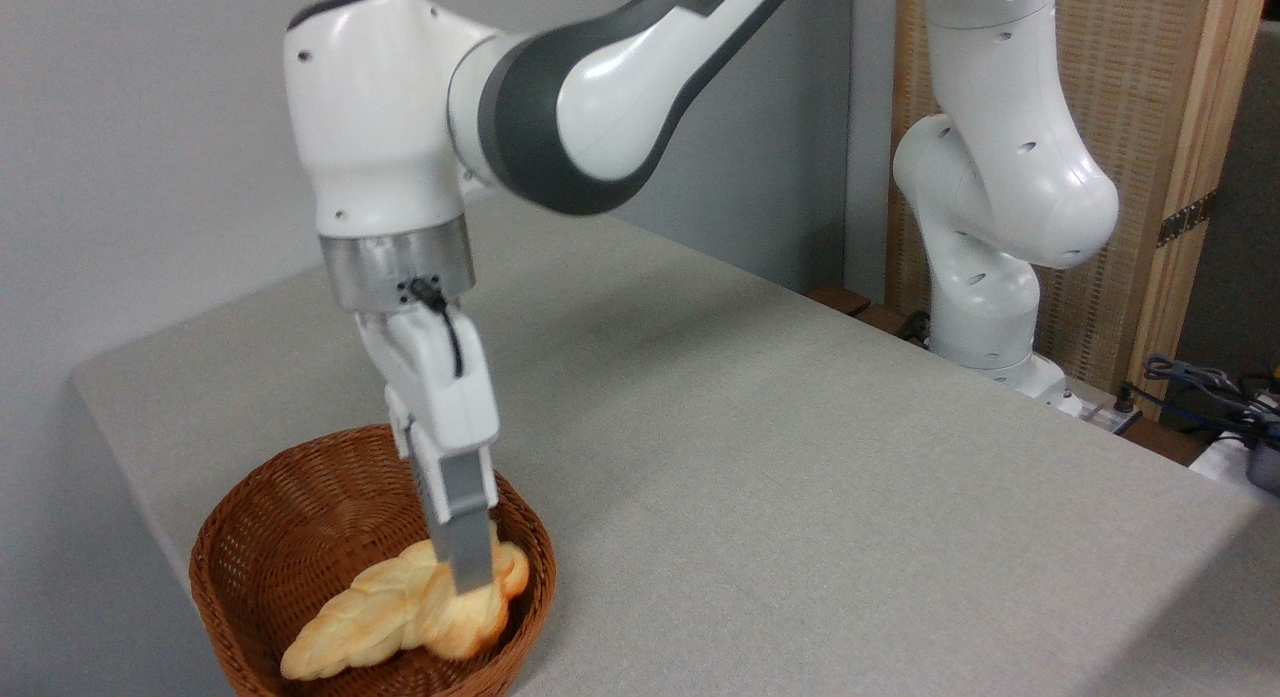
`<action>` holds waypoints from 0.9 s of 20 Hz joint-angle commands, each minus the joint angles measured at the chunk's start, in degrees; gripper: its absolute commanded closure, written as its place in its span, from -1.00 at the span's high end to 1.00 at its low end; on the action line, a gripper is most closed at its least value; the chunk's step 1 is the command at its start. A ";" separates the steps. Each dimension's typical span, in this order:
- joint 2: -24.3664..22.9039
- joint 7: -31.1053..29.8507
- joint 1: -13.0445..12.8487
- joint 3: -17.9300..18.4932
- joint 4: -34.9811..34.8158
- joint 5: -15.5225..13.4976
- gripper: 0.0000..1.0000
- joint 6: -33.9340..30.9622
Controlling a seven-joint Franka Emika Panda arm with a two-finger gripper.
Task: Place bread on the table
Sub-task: 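Lift the roll out of the basket and carry it beside the basket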
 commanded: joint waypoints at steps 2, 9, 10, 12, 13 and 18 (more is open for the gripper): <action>-7.21 0.07 0.53 2.61 -0.38 -7.47 -0.09 -9.99; -10.12 0.07 0.53 2.89 -0.65 -10.21 0.56 -23.35; -10.03 -0.01 0.53 2.89 -1.00 -10.21 0.85 -24.06; -9.68 -0.01 0.53 2.80 -1.52 -10.21 1.00 -24.42; -9.42 0.07 0.45 2.62 -1.53 -10.21 1.00 -24.42; -8.98 -0.01 0.01 2.36 -1.53 -10.21 1.00 -24.33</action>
